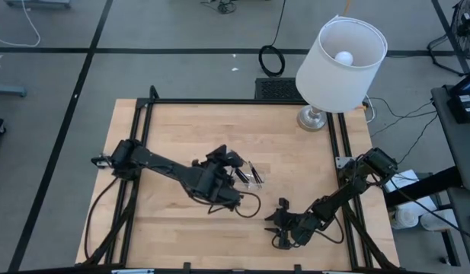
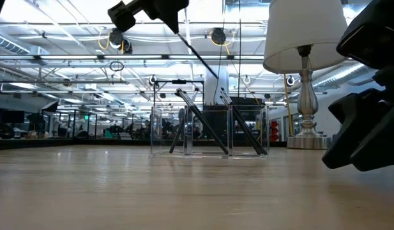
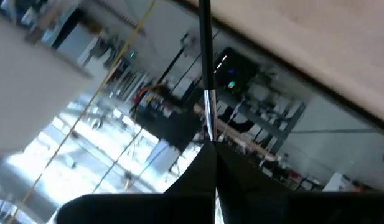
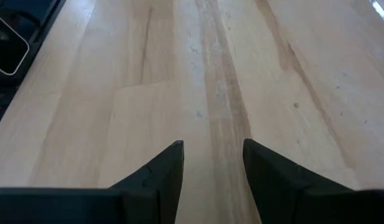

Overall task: Put items in baskets/containers
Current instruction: Put the eyeshadow brush in the transparent organizer

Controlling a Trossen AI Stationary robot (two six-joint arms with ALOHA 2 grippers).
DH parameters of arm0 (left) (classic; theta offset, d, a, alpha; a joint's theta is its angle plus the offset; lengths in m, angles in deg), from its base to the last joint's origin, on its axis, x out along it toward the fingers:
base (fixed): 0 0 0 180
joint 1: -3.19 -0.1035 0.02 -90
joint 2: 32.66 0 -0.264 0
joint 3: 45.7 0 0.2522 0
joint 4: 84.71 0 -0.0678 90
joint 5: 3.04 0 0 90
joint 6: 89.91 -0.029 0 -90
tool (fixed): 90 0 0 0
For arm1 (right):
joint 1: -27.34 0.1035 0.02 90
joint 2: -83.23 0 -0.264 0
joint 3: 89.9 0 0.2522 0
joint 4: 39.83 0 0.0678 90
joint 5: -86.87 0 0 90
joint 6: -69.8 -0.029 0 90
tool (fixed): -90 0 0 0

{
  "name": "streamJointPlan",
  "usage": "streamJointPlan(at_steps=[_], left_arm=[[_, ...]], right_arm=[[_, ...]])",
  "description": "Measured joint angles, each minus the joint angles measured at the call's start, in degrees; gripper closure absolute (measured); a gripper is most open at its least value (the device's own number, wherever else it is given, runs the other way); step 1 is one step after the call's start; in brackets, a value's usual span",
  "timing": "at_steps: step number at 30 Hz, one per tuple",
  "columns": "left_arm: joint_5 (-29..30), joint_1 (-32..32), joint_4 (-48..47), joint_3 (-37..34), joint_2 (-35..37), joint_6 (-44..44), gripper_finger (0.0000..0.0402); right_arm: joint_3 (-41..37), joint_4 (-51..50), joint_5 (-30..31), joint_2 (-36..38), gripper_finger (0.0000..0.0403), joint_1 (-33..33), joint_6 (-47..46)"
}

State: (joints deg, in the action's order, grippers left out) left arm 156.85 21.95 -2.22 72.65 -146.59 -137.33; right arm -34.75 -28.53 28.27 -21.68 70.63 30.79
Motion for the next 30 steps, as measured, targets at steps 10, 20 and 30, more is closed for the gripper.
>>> streamJointPlan(at_steps=[10,20,30], left_arm=[[-3.41,1.25,10.87,-9.62,0.09,-12.39,0.0401],[-7.81,-0.56,31.38,-16.08,0.04,-26.69,0.0401],[-10.77,-1.10,37.33,-18.99,0.04,-30.52,0.0398]], right_arm=[[0.00,-0.03,0.01,0.00,0.0248,-0.04,0.91],[0.00,0.41,0.02,0.00,0.0248,-0.04,0.73],[0.00,0.91,0.02,0.00,0.0248,-0.04,0.71]])
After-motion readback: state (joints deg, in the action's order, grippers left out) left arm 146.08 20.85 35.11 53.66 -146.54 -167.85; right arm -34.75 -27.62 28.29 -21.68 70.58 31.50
